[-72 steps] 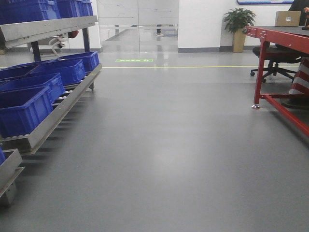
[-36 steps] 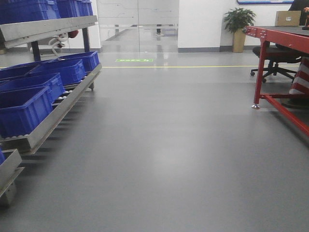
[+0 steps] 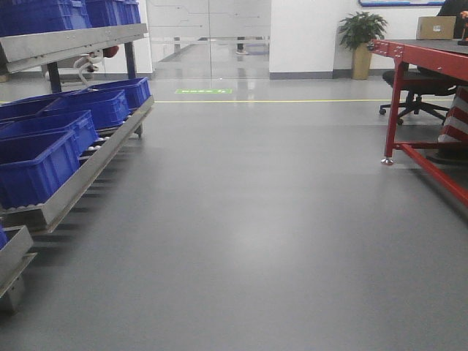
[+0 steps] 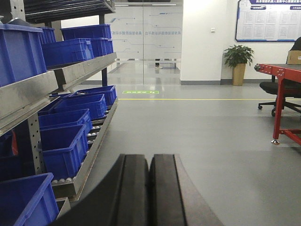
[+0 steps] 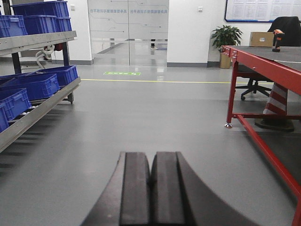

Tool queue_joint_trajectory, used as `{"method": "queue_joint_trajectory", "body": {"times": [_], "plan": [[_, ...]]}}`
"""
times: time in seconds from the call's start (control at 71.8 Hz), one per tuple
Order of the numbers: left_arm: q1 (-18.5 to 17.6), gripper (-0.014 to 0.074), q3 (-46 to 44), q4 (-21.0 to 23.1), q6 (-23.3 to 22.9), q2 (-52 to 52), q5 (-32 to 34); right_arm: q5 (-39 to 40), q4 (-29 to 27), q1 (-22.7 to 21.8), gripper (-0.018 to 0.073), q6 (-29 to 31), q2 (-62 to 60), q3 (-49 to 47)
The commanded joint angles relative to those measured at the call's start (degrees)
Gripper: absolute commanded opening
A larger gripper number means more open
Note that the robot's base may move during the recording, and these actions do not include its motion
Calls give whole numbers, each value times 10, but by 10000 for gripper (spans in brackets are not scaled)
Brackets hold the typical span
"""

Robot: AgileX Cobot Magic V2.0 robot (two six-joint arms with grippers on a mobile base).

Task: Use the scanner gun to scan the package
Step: 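Drive the base forward along the aisle past the blue bins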

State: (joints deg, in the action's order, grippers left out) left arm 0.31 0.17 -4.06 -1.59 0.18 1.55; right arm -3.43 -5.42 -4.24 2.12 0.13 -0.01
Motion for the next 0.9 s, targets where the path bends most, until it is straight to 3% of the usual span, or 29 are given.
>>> {"method": "queue_joint_trajectory", "body": {"times": [0.0,0.891], "plan": [[0,-111,-2,1,0,-2,9,13,0,-1,-162,3,-1,0],[0,-111,-2,1,0,-2,9,13,0,-1,-162,3,-1,0]]}}
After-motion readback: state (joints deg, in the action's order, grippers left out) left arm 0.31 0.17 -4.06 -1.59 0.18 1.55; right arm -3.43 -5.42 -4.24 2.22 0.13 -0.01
